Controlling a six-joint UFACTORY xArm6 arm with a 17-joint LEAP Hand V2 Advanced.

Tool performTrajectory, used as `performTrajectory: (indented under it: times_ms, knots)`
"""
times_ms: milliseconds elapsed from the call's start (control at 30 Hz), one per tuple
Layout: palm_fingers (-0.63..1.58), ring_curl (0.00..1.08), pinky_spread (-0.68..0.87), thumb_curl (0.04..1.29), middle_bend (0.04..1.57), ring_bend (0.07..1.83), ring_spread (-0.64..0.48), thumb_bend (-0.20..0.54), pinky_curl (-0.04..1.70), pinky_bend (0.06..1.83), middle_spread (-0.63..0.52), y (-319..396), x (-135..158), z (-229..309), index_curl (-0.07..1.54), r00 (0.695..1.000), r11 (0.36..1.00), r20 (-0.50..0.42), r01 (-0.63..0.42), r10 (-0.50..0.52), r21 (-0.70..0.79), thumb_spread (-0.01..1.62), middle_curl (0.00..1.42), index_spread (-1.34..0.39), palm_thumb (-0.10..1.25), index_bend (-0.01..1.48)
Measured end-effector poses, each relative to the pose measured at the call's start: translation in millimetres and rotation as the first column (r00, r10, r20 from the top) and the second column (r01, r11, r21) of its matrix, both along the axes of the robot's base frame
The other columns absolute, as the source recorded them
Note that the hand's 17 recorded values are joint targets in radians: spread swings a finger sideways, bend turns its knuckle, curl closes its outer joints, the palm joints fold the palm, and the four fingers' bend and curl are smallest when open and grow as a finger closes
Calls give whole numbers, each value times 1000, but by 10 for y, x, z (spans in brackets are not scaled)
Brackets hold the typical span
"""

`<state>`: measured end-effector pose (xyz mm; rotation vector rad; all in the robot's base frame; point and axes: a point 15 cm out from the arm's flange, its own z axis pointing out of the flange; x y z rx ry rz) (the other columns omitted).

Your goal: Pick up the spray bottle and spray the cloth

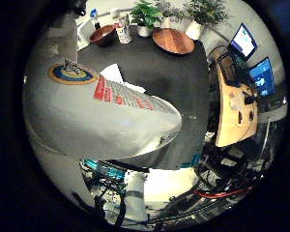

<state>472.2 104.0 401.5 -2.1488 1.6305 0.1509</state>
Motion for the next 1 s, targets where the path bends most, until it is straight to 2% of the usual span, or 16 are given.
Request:
performTrajectory:
  times_ms: [233, 433, 567, 800, 900, 1000]
  knots:
    - [1190, 655, -303, 1091, 1348, 1401, -222, -12, 635, 1328, -189, 162, 268, -657, 690, 998, 997, -65, 1, -5, -74, 763, 734, -272, 1043, 1168]
    - [1190, 654, -303, 1095, 1348, 1402, -223, -13, 635, 1328, -189, 214, 338, -770, 690, 998, 997, -66, 1, -6, -81, 764, 735, -272, 1037, 1168]
    - [1190, 654, -303, 1097, 1347, 1402, -223, -13, 635, 1328, -189, 156, 316, -547, 690, 999, 997, -39, 9, -12, -74, 761, 736, -272, 1038, 1169]
    - [1190, 654, -303, 1099, 1347, 1402, -223, -14, 636, 1328, -189, -77, 255, 424, 690, 996, 998, 83, 39, -34, -58, 743, 737, -272, 1030, 1169]
    - [1190, 655, -303, 1101, 1346, 1405, -223, -13, 636, 1328, -189, -87, 233, 638, 689, 994, 998, 103, 41, -35, -53, 739, 737, -272, 1030, 1168]
    - [1190, 657, -303, 1102, 1346, 1406, -223, -13, 636, 1328, -190, -79, 233, 622, 689, 994, 998, 100, 43, -37, -53, 737, 738, -272, 1030, 1172]
